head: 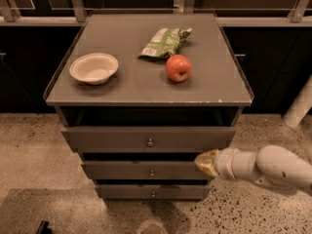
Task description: Close top drawer
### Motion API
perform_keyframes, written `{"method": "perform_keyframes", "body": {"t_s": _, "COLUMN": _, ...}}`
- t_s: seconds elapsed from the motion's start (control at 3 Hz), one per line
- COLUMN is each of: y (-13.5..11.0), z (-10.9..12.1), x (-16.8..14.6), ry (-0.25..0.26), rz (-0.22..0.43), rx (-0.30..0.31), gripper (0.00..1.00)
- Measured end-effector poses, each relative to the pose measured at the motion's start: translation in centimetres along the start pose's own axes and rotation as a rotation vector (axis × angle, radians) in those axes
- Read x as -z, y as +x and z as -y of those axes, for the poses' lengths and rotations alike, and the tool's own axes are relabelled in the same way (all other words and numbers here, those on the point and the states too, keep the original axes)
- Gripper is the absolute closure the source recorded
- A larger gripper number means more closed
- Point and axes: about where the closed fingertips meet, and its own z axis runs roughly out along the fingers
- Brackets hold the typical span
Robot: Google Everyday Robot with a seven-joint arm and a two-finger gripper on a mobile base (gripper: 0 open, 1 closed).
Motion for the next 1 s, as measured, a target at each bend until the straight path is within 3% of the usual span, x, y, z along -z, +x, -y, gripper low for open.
{"method": "perform_keyframes", "body": {"t_s": 1.0, "y": 0.33, "z": -0.71, "x": 0.13, "ry": -0.022, "rz": -0.004, "rx": -0.003, "gripper": 0.34}}
